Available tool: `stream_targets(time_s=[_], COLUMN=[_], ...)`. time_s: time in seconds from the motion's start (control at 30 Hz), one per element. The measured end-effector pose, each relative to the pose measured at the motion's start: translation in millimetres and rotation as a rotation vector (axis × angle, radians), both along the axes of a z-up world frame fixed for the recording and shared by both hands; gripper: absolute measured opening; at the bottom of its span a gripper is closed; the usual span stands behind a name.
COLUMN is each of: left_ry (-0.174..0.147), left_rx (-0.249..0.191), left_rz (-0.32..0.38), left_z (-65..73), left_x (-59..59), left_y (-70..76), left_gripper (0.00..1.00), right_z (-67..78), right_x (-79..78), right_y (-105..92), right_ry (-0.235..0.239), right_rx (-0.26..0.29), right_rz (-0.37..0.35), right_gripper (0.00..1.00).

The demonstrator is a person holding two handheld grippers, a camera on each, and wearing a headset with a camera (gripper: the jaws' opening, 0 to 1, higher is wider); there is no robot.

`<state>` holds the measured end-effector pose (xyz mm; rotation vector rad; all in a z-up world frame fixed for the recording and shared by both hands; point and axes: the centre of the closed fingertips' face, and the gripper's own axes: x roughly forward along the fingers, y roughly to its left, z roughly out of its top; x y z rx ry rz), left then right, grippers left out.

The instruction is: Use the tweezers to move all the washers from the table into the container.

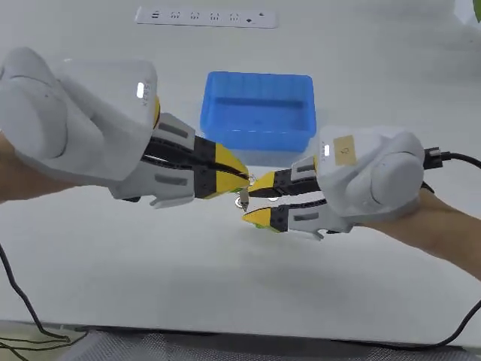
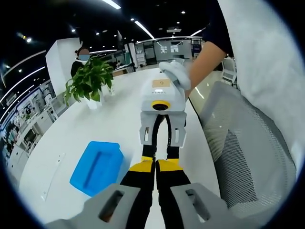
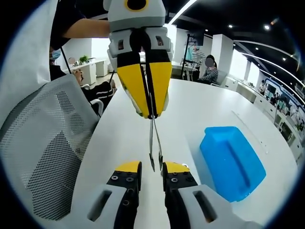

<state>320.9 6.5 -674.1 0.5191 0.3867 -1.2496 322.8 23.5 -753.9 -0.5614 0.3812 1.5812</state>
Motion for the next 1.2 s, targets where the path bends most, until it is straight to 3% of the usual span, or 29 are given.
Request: stream_targets(time_s=[0.27,0.37,0.43,0.9,1.2], left_ry=[-0.004,0.016,0.018,0.043,0.064], left_rx=[0.004,-0.023,-0.017,-0.008,-0.013], left_rz=[0.017,0.034,0.038,0.019,0.015], left_z=[-6.2,-7.5,-11.6,-23.3,-23.6], left_x=[9.5,14.4,17.5,14.9,14.0], left_y=[2.6,2.1,3.6,4.1,7.3], left_gripper=[0.04,0.04,0.04,0.04,0.04], right_z=[-7.5,-9.0,-10.1,-21.1,-19.4], right_x=[2.6,4.2,5.0,6.0,9.5], right_y=[-1.7,-2.6,-3.2,-10.0,1.4], right_ry=[0.007,0.010,0.014,0.050,0.054], right_rx=[-0.018,-0.023,-0.024,-0.048,-0.034], right_rz=[-0.009,-0.009,-0.007,-0.036,-0.032], right_gripper=[0.22,0.22,0.23,0.29,0.29])
